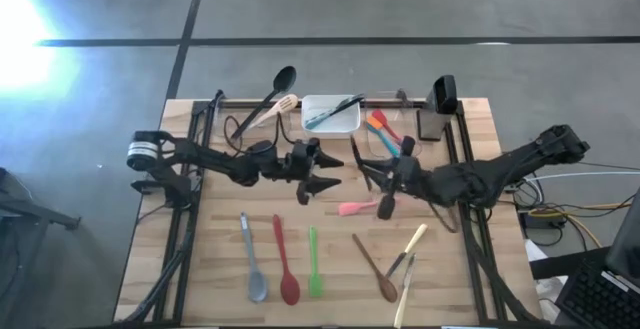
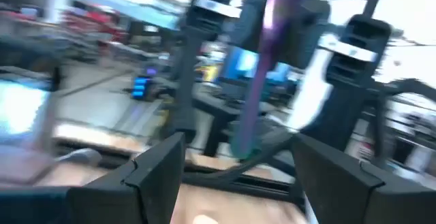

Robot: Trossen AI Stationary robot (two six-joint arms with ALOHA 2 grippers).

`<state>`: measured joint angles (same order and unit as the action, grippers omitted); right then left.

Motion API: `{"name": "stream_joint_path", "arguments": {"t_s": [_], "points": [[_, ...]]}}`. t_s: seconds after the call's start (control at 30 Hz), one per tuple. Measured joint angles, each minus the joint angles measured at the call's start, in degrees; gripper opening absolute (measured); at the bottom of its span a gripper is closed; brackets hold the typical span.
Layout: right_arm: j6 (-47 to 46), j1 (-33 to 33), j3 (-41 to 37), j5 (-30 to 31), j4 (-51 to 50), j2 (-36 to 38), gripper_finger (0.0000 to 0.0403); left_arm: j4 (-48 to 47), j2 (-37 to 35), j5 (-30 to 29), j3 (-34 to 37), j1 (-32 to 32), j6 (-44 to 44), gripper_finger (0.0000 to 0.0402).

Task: Pick & Place Kitchen Items
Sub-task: Put the dark blue table knife into the white bin

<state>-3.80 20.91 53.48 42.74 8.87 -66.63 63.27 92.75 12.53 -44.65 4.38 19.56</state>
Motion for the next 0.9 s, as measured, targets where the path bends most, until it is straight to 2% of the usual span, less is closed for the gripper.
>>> {"name": "stream_joint_path", "arguments": {"t_s": [0.27, 0.6, 0.9], "points": [[5.11, 0.5, -5.47, -14.48, 13.09, 3.18, 0.0029, -2.8, 2.99, 11.35, -8.0, 0.02, -1.58, 0.0271], [6.33, 0.63, -5.47, -22.15, 14.89, 2.91, 0.0029, -3.42, 7.57, 31.5, -16.66, 0.47, -0.22, 0.0271], [6.12, 0.63, -5.42, -29.83, 19.78, 2.86, 0.0029, -4.73, 13.18, 38.33, -24.93, 1.55, 2.1, 0.0271]]}}
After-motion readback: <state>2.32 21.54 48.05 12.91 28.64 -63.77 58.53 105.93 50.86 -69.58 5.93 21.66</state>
